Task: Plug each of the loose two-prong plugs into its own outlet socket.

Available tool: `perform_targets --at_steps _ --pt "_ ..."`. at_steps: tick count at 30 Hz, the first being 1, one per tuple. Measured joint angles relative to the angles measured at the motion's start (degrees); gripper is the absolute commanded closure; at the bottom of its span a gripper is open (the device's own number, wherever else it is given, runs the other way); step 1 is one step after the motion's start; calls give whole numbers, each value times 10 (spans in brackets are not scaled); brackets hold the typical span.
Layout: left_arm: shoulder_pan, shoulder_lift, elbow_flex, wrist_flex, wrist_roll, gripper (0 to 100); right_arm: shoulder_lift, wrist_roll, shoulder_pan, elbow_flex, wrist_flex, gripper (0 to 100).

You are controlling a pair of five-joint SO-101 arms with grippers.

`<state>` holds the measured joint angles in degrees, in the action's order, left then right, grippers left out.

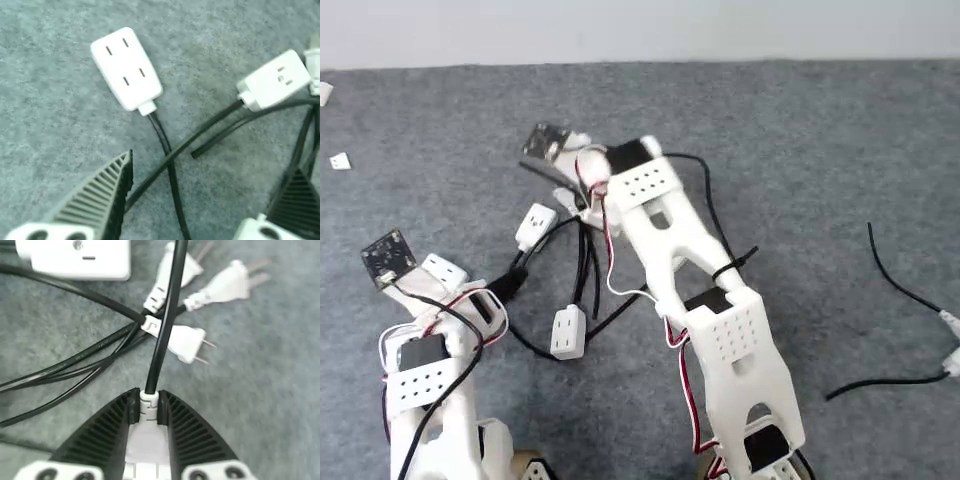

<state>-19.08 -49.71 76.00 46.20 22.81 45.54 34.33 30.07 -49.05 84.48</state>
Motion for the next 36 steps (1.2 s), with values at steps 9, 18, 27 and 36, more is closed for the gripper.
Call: perform_targets --at_steps 9,18,27,36 --pt "23 11 0 0 -4 570 0 -144 4 -189 159 990" --pt "50 227 -105 0 -13 697 -64 -184 4 -126 160 990" --pt "64 329 -209 50 -214 818 -242 -186 47 79 160 989" --pt "109 334 -213 81 -324 846 -435 -190 83 302 117 989"
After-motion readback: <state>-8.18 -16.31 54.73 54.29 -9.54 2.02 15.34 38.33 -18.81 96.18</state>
